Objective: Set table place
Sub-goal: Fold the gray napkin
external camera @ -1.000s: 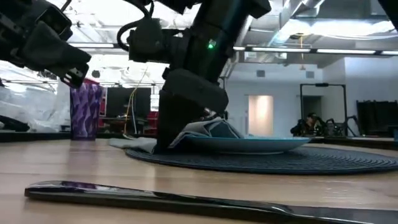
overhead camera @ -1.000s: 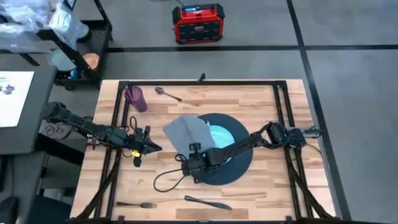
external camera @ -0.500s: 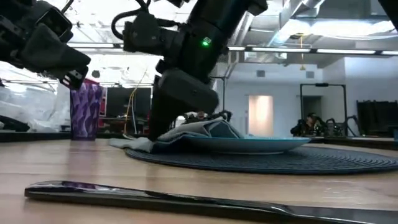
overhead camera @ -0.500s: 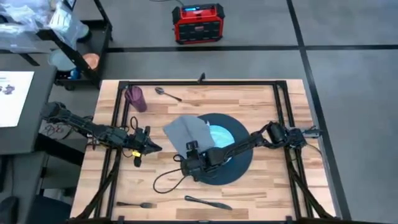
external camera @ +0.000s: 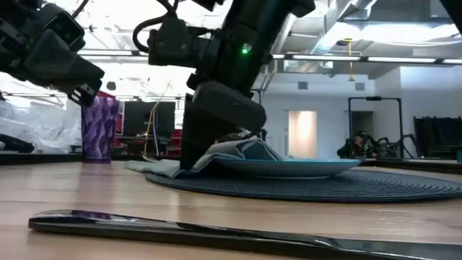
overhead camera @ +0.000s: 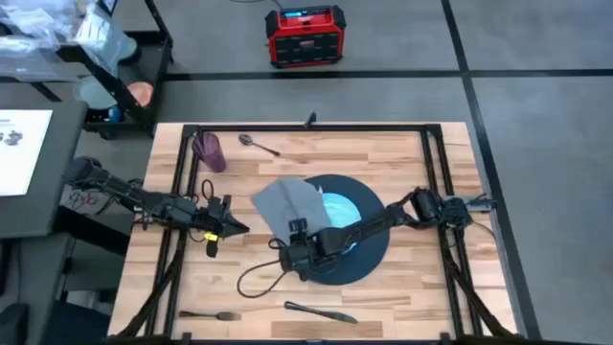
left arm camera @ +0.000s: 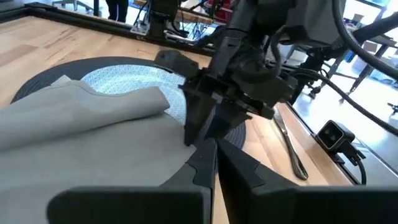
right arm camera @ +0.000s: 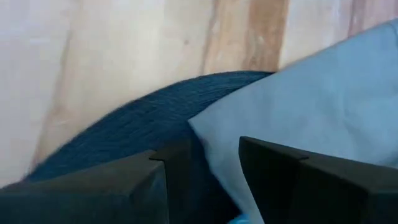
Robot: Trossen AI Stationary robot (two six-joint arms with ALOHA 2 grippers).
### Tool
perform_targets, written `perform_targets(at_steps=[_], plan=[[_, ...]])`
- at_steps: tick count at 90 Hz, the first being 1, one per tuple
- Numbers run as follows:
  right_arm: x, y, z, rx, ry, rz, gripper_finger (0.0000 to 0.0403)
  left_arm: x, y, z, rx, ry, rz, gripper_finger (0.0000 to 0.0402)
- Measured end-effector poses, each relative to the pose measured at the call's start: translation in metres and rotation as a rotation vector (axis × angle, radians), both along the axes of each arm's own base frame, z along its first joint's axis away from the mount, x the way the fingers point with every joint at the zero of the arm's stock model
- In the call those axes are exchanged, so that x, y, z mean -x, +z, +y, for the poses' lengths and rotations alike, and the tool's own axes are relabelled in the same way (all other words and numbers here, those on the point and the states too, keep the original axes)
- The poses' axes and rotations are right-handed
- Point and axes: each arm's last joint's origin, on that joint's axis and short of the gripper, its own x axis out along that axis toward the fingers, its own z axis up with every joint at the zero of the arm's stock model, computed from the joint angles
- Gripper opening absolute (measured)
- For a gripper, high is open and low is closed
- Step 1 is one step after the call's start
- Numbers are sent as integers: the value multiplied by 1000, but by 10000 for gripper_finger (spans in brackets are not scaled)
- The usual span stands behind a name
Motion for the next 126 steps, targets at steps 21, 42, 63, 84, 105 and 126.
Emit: perform_targets(at_steps=[21, 42, 63, 84, 105, 126], plan=[[-4, -15, -3, -16, 2, 18, 127, 0, 0, 0, 0, 1, 0, 0], [-12, -22, -7, -6, -24, -32, 102, 0, -2, 0, 3, 4, 21, 0], [-21, -19, -16, -42, -82, -81, 9, 0, -2, 0, 5, 4, 22, 0], [-25, -13, -24, -61, -161, -130, 1, 0, -2, 0, 9, 4, 24, 0], [-35, 12, -22, -73, -151, -211, 0, 0, -2, 0, 10, 4, 28, 0], [-41, 31, -27, -92, -163, -230, 0, 1, -3, 0, 12, 5, 37, 0]])
